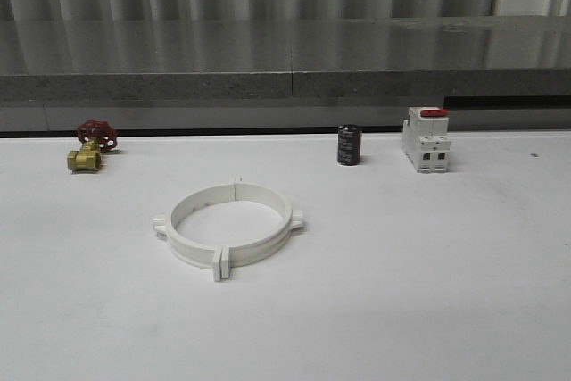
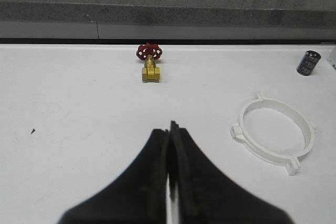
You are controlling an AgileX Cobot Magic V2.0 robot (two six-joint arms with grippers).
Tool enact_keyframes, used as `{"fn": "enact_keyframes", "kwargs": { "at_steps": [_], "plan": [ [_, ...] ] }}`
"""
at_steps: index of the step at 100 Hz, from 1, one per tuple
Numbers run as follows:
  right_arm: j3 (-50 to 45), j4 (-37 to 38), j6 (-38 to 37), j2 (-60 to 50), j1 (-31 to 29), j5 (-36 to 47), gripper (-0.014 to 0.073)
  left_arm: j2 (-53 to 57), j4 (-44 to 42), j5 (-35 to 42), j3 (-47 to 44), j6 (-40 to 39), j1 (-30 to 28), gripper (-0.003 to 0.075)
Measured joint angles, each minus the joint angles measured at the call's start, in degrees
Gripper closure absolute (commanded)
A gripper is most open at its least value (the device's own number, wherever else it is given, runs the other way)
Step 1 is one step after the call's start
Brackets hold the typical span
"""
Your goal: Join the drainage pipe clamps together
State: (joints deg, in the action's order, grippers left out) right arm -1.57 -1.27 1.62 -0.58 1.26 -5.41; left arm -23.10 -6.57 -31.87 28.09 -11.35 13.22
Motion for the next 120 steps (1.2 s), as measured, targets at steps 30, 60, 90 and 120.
{"fn": "enact_keyframes", "kwargs": {
  "at_steps": [30, 60, 90, 120],
  "plan": [
    [0.0, 0.12, 0.0, 0.0, 0.0, 0.02, 0.0661, 0.0, 0.0, 0.0, 0.0, 0.0, 0.0, 0.0741],
    [0.0, 0.12, -0.13, 0.0, 0.0, 0.11, 0.0661, 0.0, 0.0, 0.0, 0.0, 0.0, 0.0, 0.0741],
    [0.0, 0.12, -0.13, 0.0, 0.0, 0.11, 0.0661, 0.0, 0.0, 0.14, 0.0, 0.0, 0.0, 0.0741],
    [0.0, 0.12, -0.13, 0.0, 0.0, 0.25, 0.0661, 0.12, -1.97, 9.88, -0.09, 0.0, -0.05, 0.0741]
  ]
}}
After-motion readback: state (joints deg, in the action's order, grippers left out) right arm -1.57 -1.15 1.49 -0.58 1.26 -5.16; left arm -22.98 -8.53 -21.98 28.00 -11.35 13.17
